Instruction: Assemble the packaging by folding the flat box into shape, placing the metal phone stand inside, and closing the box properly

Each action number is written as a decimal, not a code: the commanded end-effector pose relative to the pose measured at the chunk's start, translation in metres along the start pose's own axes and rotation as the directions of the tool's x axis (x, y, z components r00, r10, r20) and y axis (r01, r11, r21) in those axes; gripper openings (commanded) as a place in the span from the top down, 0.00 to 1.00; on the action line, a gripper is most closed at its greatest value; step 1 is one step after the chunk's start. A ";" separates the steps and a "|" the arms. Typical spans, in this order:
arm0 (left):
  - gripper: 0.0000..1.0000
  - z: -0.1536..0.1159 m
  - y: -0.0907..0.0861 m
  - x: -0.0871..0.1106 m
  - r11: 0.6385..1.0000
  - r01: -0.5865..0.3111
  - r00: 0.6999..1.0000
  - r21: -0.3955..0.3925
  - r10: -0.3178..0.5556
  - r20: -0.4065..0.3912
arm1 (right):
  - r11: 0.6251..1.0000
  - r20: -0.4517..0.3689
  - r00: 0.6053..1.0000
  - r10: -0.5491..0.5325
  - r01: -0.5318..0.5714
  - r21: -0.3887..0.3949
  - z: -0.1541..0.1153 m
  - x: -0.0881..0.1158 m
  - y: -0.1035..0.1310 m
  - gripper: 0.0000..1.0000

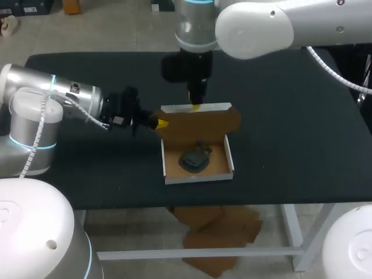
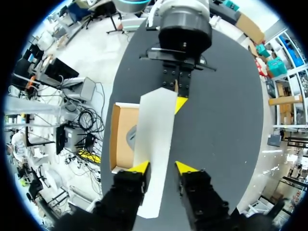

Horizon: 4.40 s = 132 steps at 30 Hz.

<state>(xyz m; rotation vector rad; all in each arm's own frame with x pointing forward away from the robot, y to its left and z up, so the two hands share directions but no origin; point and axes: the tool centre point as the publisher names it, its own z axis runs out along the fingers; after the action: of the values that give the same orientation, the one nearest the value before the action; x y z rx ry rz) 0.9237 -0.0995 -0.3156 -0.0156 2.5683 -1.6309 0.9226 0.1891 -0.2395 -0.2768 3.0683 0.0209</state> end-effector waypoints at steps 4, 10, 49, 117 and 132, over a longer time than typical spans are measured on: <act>1.00 0.000 0.000 0.000 1.000 0.000 1.000 0.001 0.000 0.000 | 1.000 -0.013 1.000 0.004 -0.004 -0.008 0.007 -0.002 0.000 0.63; 1.00 0.000 0.000 0.000 1.000 0.000 1.000 0.001 0.000 0.000 | 1.000 -0.022 1.000 0.005 -0.006 -0.014 0.010 -0.004 -0.001 0.63; 1.00 0.000 0.000 0.000 1.000 0.000 1.000 0.001 0.000 0.000 | 0.999 -0.096 0.995 -0.035 0.033 -0.023 0.016 -0.006 0.004 0.00; 1.00 0.010 0.013 0.021 0.882 -0.451 0.849 -0.135 0.471 0.241 | 0.744 -0.309 0.710 0.633 -0.668 -0.013 -0.028 0.009 -0.033 0.00; 1.00 0.010 0.013 0.021 0.882 -0.451 0.849 -0.135 0.471 0.241 | 0.744 -0.309 0.710 0.633 -0.668 -0.013 -0.028 0.009 -0.033 0.00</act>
<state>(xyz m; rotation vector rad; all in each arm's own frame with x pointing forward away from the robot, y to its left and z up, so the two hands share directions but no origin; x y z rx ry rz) 0.9039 -0.1041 -0.3310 0.3298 2.2018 -1.2560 0.9193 0.1551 -0.2125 0.9065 3.2582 0.2234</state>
